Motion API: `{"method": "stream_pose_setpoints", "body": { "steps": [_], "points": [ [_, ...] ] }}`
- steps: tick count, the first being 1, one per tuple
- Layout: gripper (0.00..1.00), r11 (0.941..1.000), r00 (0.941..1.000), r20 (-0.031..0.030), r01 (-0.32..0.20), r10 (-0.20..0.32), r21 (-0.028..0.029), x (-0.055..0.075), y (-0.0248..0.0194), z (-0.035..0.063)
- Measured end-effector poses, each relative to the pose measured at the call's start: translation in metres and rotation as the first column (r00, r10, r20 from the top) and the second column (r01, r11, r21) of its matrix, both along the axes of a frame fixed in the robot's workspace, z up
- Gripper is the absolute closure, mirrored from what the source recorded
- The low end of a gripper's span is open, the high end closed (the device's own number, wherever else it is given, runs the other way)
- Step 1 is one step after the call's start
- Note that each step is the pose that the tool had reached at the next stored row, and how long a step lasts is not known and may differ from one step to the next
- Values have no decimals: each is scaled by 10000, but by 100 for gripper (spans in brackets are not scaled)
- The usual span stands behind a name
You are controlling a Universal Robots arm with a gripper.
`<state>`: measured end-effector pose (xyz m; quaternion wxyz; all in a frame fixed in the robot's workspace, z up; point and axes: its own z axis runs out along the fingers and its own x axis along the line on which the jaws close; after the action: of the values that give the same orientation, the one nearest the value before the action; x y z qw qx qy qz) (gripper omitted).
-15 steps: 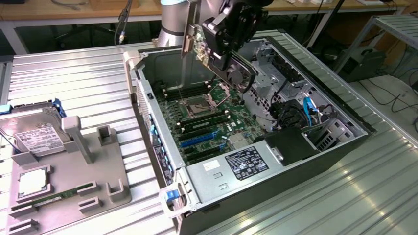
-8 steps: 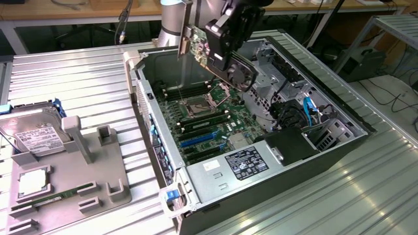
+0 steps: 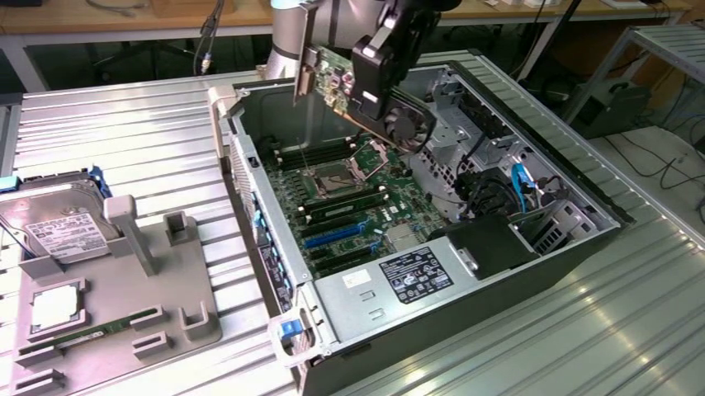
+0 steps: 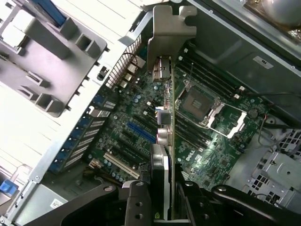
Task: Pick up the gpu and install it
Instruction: 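Insert the gpu into the slot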
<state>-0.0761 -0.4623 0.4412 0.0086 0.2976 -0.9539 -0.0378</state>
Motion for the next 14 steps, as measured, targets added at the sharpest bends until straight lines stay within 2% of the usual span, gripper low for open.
{"method": "stream_pose_setpoints", "body": {
  "steps": [4, 9, 11, 14],
  "points": [
    [72, 9989, 9989, 0, -476, 476, 3, 2, 0, 0],
    [72, 9942, 9942, 1, -1075, 1075, 3, 4, 0, 0],
    [72, 9888, 9888, 0, -1494, 1494, 4, 4, 0, 0],
    [72, 9827, 9827, 1, -1850, 1850, 4, 6, 0, 0]
  ]
}}
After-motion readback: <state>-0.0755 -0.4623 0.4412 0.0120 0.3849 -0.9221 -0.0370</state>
